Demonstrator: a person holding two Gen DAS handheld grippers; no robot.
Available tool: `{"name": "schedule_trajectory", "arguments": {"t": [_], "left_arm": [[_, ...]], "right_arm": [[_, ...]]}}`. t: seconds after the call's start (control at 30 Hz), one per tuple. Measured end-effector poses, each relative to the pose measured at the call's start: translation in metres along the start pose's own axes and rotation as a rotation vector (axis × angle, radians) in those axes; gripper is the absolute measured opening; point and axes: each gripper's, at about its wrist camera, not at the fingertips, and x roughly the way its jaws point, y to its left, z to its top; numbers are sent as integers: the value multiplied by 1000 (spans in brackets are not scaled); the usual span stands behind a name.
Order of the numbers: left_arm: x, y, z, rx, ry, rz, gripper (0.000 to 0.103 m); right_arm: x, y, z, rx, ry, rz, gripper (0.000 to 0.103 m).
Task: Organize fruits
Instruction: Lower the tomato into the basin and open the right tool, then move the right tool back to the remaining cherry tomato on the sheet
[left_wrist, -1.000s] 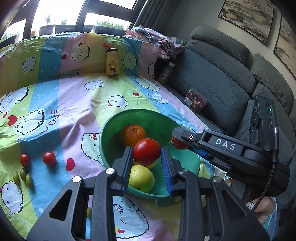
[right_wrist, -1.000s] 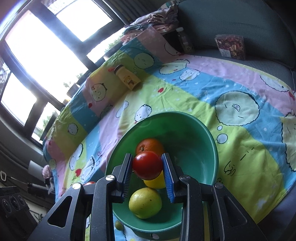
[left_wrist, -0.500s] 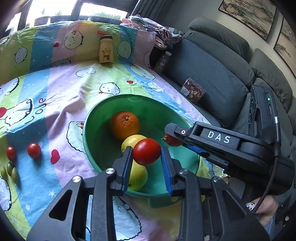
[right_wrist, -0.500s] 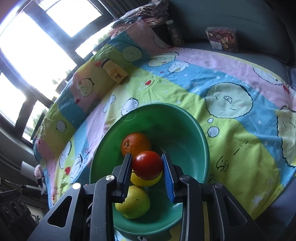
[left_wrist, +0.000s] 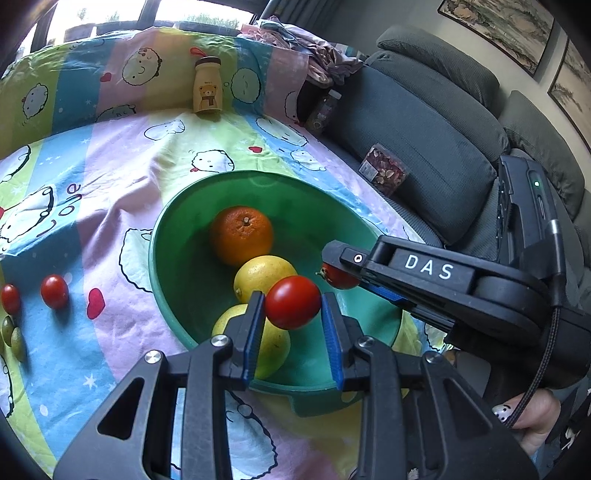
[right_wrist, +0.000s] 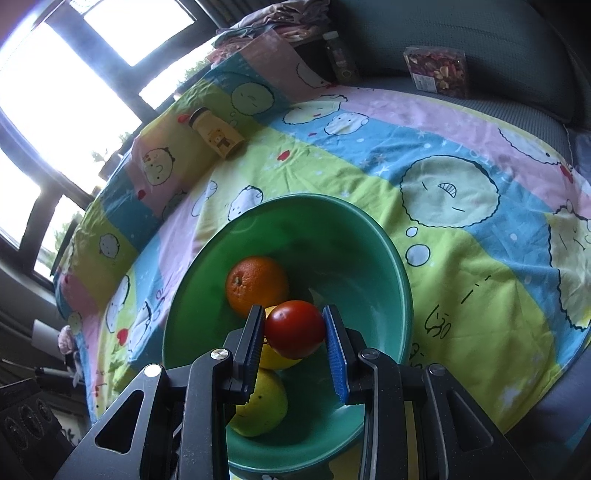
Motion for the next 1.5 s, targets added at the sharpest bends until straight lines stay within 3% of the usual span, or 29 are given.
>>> {"name": "schedule_trajectory", "arguments": {"t": [0.67,0.73,0.8,0.9,1.1,1.4,1.5], "left_arm": [[5,3,-3,-17,21,14,30],[2,4,-3,-19,16,18,34],[-4,5,-2,-22,-6,14,49],[-17,10,0,-35,-36,21,54],[-58,45,-2,-132,-118,142,71],[-132,129,-16,-366,-247,433,77],[-147,150,-23,-426,-263,484,78]], "right_arm": [[2,3,-1,-13,0,-18,34],[0,3,-1,-15,-7,-14,34],[-3,5,-1,-21,-20,-8,38],[-7,9,-1,-39,-35,-6,47],[-15,18,-2,-61,-61,41,57],[-17,43,-10,-113,-52,105,57],[-16,58,-15,-146,-38,137,57]]}}
